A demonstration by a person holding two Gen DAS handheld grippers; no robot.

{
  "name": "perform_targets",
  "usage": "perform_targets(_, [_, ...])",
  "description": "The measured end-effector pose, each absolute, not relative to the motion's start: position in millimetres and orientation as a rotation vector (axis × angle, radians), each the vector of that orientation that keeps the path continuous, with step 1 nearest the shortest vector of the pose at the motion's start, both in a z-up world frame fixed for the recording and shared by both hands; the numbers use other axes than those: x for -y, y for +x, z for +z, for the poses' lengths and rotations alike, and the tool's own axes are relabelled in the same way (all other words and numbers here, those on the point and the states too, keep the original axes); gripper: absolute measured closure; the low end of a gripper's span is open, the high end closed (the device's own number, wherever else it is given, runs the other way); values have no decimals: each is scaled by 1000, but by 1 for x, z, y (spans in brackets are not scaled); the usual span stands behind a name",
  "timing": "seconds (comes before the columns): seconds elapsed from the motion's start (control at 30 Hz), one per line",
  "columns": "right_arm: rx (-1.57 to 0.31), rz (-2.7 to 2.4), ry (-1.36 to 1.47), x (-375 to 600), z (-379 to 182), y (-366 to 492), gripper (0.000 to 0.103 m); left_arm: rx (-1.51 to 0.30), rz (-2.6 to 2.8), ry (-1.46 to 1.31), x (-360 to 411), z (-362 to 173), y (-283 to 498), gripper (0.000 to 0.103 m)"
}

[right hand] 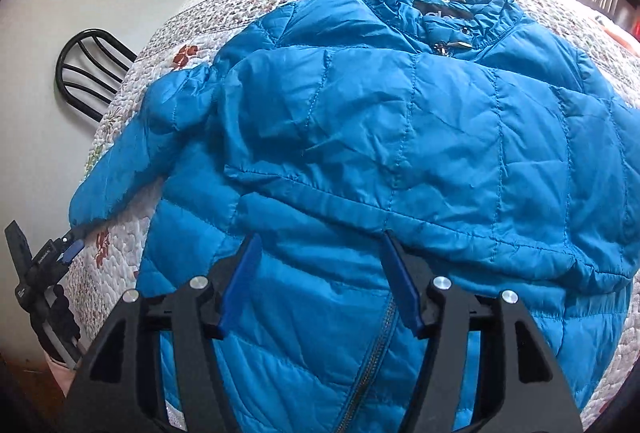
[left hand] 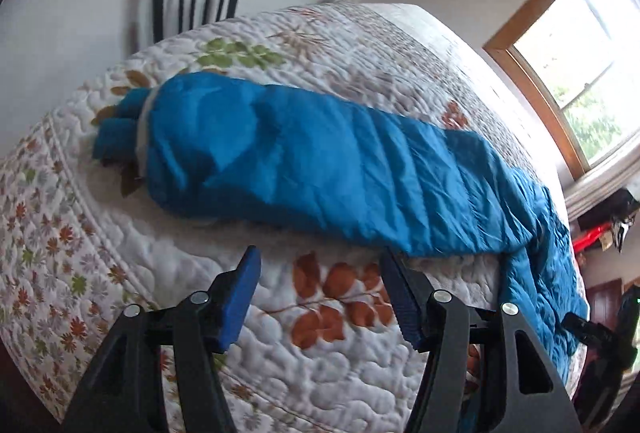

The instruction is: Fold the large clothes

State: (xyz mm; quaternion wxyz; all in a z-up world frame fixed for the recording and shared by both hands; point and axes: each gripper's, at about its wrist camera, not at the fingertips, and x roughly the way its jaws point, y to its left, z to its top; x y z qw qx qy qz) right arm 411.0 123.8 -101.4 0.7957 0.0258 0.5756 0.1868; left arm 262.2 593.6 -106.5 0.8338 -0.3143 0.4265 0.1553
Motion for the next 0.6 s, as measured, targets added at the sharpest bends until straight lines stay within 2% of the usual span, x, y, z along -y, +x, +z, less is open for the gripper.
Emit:
perform_targets(0.23, [-1257,365,69,-118,-117,423,42,-845,361,-861,-649,-133,260,41])
perform_targets(0.43, [-1258,350,42,-121,-124,424,41,-801,359,-938,-668,-140,268,43])
perform_targets(0.47, [-1259,348,37,-122,-125,424,40,-794,367,-945,-670,-141,268,46])
perform_targets(0.5, [-1258,344,31,-123,-126,424,40,-794,389,-939,-672,-142,268,61])
perform_targets(0.6, [-1255,336,15,-126,-129,423,40,-788,414,-940,-677,-146,273,83])
